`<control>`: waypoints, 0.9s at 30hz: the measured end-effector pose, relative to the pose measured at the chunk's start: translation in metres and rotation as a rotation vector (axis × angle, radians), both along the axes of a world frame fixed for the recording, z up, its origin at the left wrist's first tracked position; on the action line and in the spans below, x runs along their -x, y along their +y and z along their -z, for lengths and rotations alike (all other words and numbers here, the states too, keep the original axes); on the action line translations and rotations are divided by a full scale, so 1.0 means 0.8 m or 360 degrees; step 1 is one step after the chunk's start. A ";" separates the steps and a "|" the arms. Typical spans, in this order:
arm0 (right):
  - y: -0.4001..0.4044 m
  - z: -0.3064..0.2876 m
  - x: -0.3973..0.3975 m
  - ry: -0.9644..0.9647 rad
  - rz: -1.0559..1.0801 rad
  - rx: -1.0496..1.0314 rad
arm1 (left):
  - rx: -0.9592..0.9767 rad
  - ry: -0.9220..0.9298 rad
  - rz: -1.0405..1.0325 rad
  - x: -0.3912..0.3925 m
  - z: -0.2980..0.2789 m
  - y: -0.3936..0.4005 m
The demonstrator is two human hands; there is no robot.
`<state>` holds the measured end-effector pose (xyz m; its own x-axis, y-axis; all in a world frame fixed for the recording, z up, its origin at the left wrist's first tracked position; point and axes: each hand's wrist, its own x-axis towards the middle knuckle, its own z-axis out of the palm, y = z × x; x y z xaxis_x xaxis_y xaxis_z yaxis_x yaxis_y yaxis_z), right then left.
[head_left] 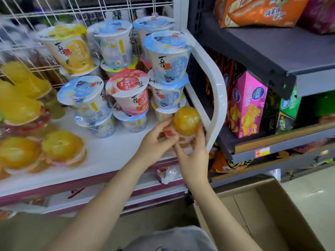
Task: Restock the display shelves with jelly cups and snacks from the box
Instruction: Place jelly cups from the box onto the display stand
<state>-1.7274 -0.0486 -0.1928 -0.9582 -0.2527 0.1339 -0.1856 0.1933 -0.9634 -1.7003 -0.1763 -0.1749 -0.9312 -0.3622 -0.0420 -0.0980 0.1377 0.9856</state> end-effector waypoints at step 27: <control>-0.149 -0.004 -0.084 0.0134 -0.0736 -0.0012 | 0.0036 0.0076 -0.0659 -0.201 0.020 -0.088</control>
